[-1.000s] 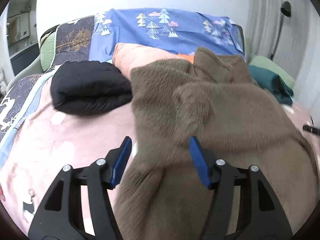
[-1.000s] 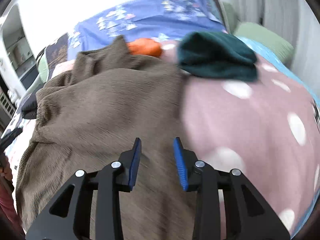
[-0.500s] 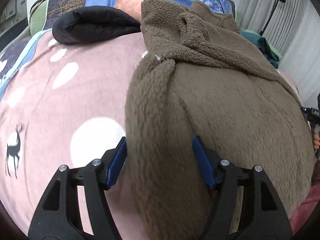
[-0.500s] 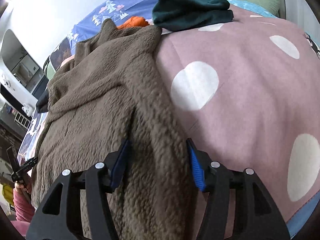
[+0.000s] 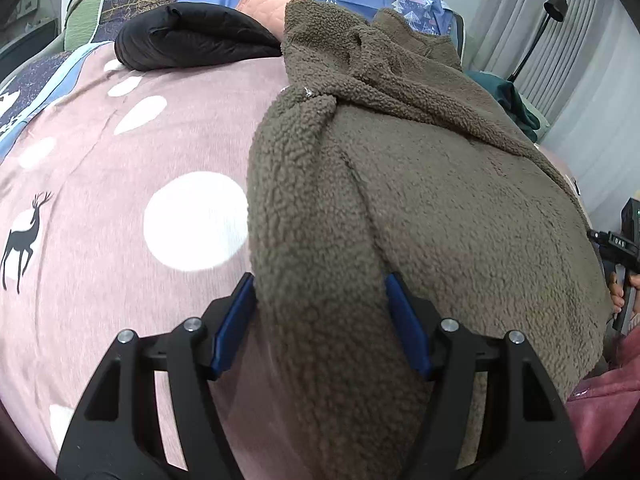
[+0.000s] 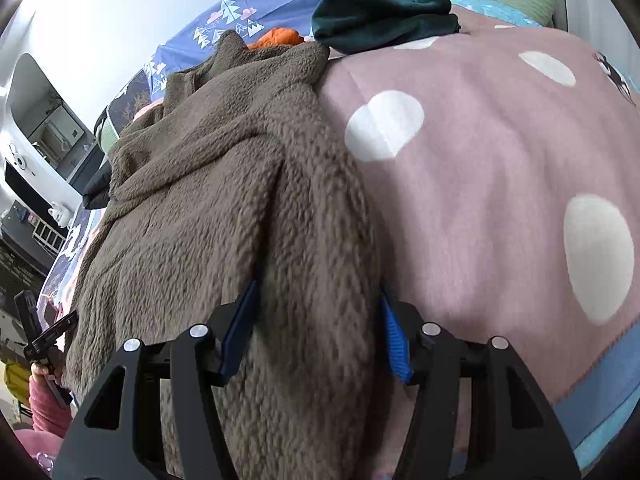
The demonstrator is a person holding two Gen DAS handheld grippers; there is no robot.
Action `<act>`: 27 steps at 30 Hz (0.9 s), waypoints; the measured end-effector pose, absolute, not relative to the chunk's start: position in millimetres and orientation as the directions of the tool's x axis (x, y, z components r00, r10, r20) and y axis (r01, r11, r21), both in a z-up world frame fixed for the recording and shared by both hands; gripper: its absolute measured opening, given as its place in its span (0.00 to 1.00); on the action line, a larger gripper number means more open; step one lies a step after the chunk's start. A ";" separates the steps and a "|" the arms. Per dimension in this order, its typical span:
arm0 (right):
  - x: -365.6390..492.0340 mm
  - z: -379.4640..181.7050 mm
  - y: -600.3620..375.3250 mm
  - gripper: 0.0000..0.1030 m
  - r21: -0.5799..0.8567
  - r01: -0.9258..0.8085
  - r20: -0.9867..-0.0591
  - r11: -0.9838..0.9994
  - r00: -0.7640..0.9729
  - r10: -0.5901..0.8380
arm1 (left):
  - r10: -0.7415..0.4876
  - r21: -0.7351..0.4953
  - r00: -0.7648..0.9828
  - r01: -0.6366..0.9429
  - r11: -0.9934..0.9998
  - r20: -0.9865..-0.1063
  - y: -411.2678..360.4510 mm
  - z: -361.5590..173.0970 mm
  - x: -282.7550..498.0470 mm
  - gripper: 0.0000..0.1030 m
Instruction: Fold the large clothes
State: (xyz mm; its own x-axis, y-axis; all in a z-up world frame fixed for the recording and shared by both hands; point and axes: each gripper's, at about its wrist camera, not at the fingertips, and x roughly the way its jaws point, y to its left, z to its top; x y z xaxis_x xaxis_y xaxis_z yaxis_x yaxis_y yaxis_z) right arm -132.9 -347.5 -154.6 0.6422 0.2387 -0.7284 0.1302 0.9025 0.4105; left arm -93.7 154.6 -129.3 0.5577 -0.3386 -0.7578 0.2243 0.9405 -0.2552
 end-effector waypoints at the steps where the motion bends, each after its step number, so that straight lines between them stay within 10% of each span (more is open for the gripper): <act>1: -140.4 -154.9 -347.6 0.56 0.423 0.124 -0.722 0.898 0.645 0.251 | -0.339 -0.258 0.559 0.221 0.941 -0.756 154.9 -129.2 -95.8 0.64; 13: -169.9 -152.4 -327.9 0.58 0.542 -0.030 -0.636 0.840 0.639 0.433 | -0.433 -0.327 0.546 0.286 0.901 -0.717 146.2 -130.6 -144.5 0.64; 19: -172.3 -148.3 -337.3 0.15 0.592 0.024 -0.599 0.806 0.681 0.420 | -0.463 -0.395 0.570 0.248 0.885 -0.678 149.1 -130.7 -143.0 0.28; 27: -186.1 -89.1 -343.5 0.10 0.699 -0.106 -0.364 0.707 0.798 0.480 | -0.473 -0.392 0.707 0.293 0.872 -0.526 148.2 -63.3 -156.7 0.15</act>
